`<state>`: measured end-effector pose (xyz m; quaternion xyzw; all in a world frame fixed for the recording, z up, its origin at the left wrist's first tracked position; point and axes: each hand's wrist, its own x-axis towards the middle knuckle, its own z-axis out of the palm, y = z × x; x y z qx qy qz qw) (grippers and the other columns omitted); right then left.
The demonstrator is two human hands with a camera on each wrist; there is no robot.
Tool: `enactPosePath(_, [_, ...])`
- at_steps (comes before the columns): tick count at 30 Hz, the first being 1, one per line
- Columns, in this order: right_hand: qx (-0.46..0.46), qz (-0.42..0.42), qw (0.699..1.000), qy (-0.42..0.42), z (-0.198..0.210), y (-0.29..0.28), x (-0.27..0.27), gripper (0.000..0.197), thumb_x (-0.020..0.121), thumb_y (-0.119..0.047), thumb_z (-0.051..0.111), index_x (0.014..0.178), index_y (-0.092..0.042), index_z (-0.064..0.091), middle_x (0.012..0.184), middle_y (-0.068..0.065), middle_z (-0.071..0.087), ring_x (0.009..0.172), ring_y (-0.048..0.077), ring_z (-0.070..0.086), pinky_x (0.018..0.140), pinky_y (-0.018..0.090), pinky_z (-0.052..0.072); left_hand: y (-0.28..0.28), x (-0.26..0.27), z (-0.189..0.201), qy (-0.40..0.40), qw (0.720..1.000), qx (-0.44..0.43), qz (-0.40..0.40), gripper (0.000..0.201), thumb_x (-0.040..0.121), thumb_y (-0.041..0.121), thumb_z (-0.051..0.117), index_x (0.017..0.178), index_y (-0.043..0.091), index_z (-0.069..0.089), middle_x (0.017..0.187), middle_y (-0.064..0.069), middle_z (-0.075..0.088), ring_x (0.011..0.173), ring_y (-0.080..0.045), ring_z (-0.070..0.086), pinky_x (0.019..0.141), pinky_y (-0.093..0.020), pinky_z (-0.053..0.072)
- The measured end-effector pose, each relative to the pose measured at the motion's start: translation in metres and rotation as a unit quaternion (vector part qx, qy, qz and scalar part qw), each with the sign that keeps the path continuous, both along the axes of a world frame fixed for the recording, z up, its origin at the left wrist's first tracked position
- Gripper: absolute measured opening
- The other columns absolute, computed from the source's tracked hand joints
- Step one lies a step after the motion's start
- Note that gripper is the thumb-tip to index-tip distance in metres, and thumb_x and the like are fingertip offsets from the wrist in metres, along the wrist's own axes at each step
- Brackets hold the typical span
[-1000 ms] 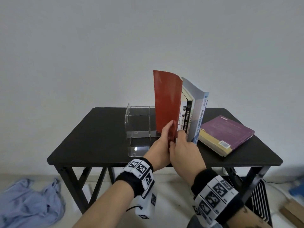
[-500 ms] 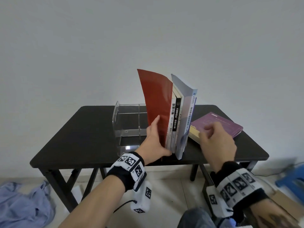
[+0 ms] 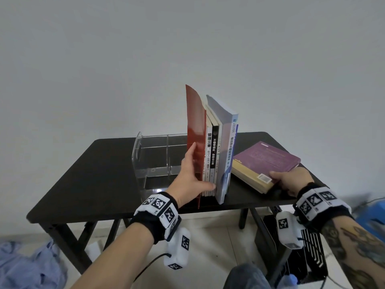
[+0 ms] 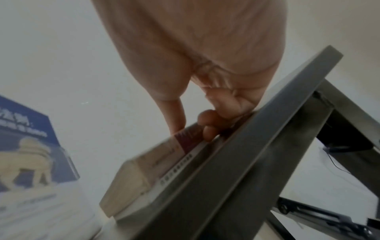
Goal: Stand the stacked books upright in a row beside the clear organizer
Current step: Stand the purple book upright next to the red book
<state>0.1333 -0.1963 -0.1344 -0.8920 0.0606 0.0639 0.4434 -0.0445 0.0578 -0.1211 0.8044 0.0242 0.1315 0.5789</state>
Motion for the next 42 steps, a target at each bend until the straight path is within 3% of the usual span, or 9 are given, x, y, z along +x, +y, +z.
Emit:
enactPosePath(4, [0.116, -0.006, 0.988, 0.102, 0.001, -0.005, 0.007, 0.021, 0.082, -0.019, 0.074, 0.069, -0.005, 0.065, 0.063, 0.008, 0.058, 0.042, 0.014, 0.041, 0.035, 0.017, 0.028, -0.002, 0.000, 0.000, 0.011, 1.000, -0.008, -0.011, 0.123, 0.074, -0.004, 0.077, 0.153, 0.031, -0.010, 0.139, 0.021, 0.035, 0.123, 0.008, 0.043, 0.113, -0.039, 0.035])
enactPosePath(8, [0.245, 0.015, 0.955, 0.169, 0.015, -0.006, -0.002, 0.029, 0.090, -0.016, 0.057, 0.062, -0.010, 0.051, 0.040, -0.003, 0.048, 0.025, 0.003, 0.033, 0.028, 0.006, 0.020, -0.002, -0.001, -0.001, 0.025, 1.000, -0.006, -0.016, 0.125, 0.074, -0.004, 0.078, 0.153, 0.031, -0.013, 0.134, 0.028, 0.035, 0.124, 0.007, 0.043, 0.110, -0.033, 0.037])
enactPosePath(12, [0.327, 0.040, 0.931, 0.156, 0.027, 0.004, -0.022, 0.027, 0.087, -0.016, 0.047, 0.061, -0.014, 0.042, 0.038, -0.003, 0.040, 0.024, 0.004, 0.029, 0.027, 0.006, 0.018, -0.002, 0.000, -0.002, 0.028, 0.999, -0.001, -0.018, 0.125, 0.074, -0.004, 0.078, 0.153, 0.031, -0.012, 0.129, 0.030, 0.039, 0.120, 0.008, 0.047, 0.105, -0.030, 0.042])
enactPosePath(17, [0.299, 0.064, 0.952, 0.033, 0.041, 0.016, -0.038, 0.023, 0.086, -0.006, 0.049, 0.063, -0.006, 0.049, 0.044, 0.005, 0.047, 0.029, 0.011, 0.037, 0.029, 0.013, 0.027, -0.003, -0.001, 0.002, 0.032, 0.999, 0.007, -0.004, 0.126, 0.073, -0.001, 0.080, 0.153, 0.033, -0.011, 0.136, 0.020, 0.041, 0.128, -0.006, 0.044, 0.111, -0.039, 0.038])
enactPosePath(19, [0.299, 0.083, 0.950, -0.026, 0.051, 0.018, -0.042, 0.019, 0.086, -0.001, 0.049, 0.067, -0.002, 0.050, 0.045, 0.010, 0.046, 0.029, 0.014, 0.038, 0.029, 0.016, 0.028, -0.004, -0.002, 0.003, 0.033, 0.999, 0.016, 0.009, 0.130, 0.069, 0.007, 0.084, 0.151, 0.041, -0.011, 0.148, 0.006, 0.033, 0.132, -0.010, 0.040, 0.112, -0.042, 0.037])
enactPosePath(22, [0.300, 0.113, 0.940, -0.117, 0.079, 0.021, -0.049, 0.003, 0.086, 0.001, 0.050, 0.088, 0.003, 0.051, 0.053, 0.017, 0.048, 0.029, 0.017, 0.043, 0.029, 0.020, 0.032, -0.006, -0.003, 0.004, 0.022, 0.998, 0.045, 0.033, 0.132, 0.061, 0.022, 0.087, 0.144, 0.057, -0.009, 0.148, 0.002, 0.029, 0.133, -0.013, 0.039, 0.110, -0.047, 0.039])
enactPosePath(28, [0.320, 0.132, 0.895, -0.282, 0.149, 0.023, -0.073, 0.029, 0.083, -0.002, 0.055, 0.103, -0.010, 0.037, 0.060, 0.018, 0.054, 0.031, 0.019, 0.045, 0.030, 0.022, 0.035, -0.007, -0.004, 0.007, 0.018, 0.997, 0.064, 0.044, 0.129, 0.058, 0.024, 0.088, 0.142, 0.060, -0.003, 0.147, 0.004, 0.032, 0.132, -0.014, 0.041, 0.107, -0.048, 0.043])
enactPosePath(36, [0.364, 0.207, 0.786, -0.455, 0.221, 0.046, -0.145, 0.033, 0.081, -0.001, 0.054, 0.103, -0.016, 0.035, 0.069, 0.007, 0.056, 0.035, 0.027, 0.047, 0.033, 0.026, 0.038, -0.010, -0.010, 0.013, 0.018, 0.997, 0.071, 0.023, 0.117, 0.073, 0.006, 0.081, 0.151, 0.031, -0.003, 0.129, 0.016, 0.038, 0.115, -0.003, 0.048, 0.097, -0.029, 0.048])
enactPosePath(42, [0.351, 0.270, 0.759, -0.478, 0.239, 0.073, -0.181, 0.042, 0.079, 0.001, 0.056, 0.114, -0.013, 0.036, 0.069, 0.004, 0.060, 0.037, 0.029, 0.053, 0.035, 0.027, 0.043, -0.010, -0.011, 0.013, 0.005, 0.997, 0.066, 0.027, 0.100, 0.074, 0.003, 0.079, 0.143, 0.024, 0.011, 0.122, 0.015, 0.043, 0.094, 0.014, 0.052, 0.083, -0.012, 0.049])
